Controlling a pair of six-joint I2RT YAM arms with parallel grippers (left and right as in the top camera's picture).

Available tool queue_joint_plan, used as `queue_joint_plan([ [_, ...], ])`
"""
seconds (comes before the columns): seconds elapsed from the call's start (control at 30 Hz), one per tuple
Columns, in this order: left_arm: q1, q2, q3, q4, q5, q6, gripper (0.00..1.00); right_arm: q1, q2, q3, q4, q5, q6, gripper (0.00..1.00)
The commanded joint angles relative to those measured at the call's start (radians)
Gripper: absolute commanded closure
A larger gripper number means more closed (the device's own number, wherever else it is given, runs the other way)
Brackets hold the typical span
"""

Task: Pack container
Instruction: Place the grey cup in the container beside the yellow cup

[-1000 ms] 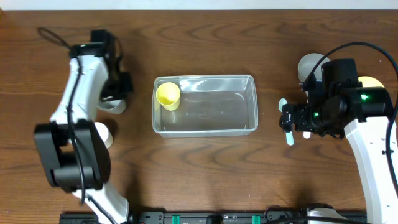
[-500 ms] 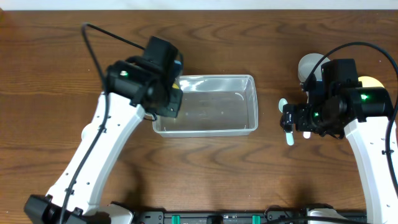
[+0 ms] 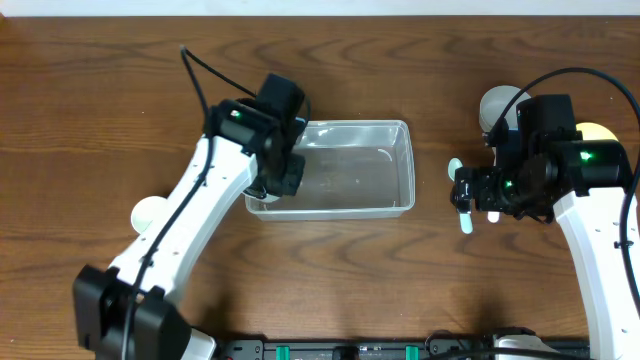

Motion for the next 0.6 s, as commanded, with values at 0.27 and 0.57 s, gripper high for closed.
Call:
queue_joint_plan([
  [0.27, 0.000, 0.161, -0.049, 0.062, 0.007, 0.007, 0.94, -0.004, 0.003, 0.016, -0.004, 0.006, -0.013, 0.01],
  [0.57, 0.000, 0.181, -0.049, 0.071, 0.006, 0.007, 0.61, -0.004, 0.003, 0.016, -0.012, 0.006, -0.013, 0.01],
])
